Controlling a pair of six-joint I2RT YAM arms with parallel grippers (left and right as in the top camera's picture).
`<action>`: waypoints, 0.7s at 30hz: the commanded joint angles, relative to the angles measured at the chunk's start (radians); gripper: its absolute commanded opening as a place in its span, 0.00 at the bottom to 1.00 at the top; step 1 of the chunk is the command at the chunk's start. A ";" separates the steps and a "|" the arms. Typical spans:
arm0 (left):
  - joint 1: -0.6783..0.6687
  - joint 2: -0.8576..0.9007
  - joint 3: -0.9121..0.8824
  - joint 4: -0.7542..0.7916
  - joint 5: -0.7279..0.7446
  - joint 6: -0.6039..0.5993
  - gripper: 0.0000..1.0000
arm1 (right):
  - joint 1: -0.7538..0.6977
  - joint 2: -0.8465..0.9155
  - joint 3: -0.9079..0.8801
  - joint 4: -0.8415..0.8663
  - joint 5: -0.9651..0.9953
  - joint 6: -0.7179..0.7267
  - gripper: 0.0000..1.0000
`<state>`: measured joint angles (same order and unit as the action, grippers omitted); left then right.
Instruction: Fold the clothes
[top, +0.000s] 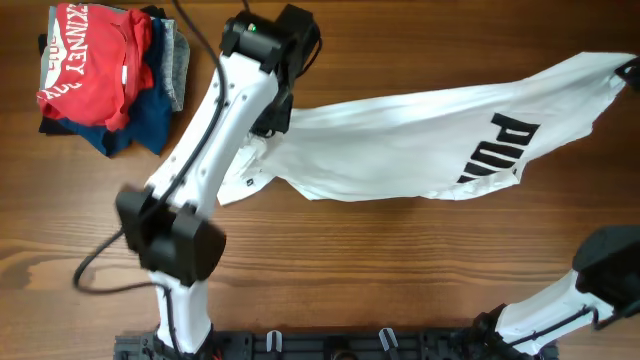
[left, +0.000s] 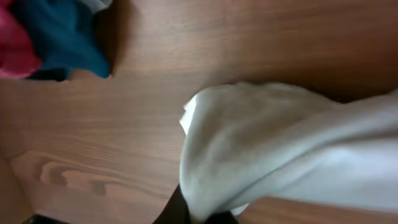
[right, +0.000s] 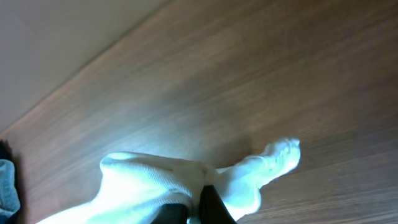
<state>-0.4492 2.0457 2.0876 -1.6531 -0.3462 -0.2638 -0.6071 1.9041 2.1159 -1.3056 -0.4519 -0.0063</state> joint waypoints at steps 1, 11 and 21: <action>0.079 0.136 -0.008 0.074 -0.011 0.057 0.04 | 0.034 0.053 0.004 0.008 0.039 -0.020 0.04; 0.235 0.296 -0.008 0.376 -0.014 0.077 0.37 | 0.162 0.124 0.003 0.077 0.102 -0.017 0.04; 0.267 0.239 -0.006 0.384 0.075 0.089 1.00 | 0.237 0.176 0.003 0.109 0.123 -0.009 0.04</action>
<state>-0.1501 2.3447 2.0785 -1.2369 -0.3428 -0.1921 -0.3794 2.0590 2.1159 -1.2030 -0.3504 -0.0059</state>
